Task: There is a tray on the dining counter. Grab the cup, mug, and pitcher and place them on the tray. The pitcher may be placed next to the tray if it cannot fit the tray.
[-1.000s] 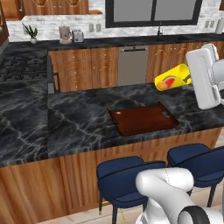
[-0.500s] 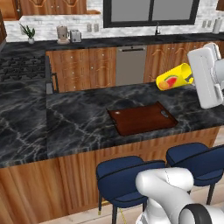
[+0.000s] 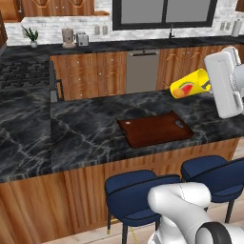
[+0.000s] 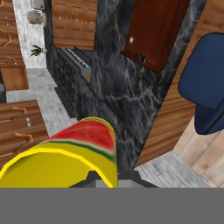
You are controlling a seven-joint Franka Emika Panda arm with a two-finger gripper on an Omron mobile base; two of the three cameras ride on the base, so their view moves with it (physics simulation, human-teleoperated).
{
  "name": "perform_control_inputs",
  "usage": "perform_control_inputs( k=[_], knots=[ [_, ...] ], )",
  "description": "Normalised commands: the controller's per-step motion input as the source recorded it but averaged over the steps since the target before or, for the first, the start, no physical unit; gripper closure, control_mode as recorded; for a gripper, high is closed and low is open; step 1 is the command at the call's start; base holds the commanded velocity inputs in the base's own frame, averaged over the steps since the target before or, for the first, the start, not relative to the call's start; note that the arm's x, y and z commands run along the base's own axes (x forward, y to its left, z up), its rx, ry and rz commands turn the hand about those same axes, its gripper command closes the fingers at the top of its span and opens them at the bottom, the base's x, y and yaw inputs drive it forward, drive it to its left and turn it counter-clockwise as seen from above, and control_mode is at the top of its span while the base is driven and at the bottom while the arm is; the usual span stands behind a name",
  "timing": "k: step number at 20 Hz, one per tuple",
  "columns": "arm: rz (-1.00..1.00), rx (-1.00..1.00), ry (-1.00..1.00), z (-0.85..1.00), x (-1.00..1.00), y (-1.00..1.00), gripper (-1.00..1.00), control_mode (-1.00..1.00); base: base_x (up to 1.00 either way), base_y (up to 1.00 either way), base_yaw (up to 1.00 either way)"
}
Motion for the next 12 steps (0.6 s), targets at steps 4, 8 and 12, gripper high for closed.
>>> perform_control_inputs(
  k=[4, 8, 12],
  knots=[
    [0.00, 0.00, 0.00, 0.00, 0.00, 0.00, 1.00, -1.00, 0.00, 0.00, 0.00],
    [0.02, 0.00, 0.00, 0.00, 0.00, 0.00, 1.00, -1.00, 0.00, 0.00, 0.00],
    [0.09, 0.00, 0.00, 0.00, 0.00, -0.01, 1.00, -1.00, 0.00, 0.00, 0.00]
  ],
)
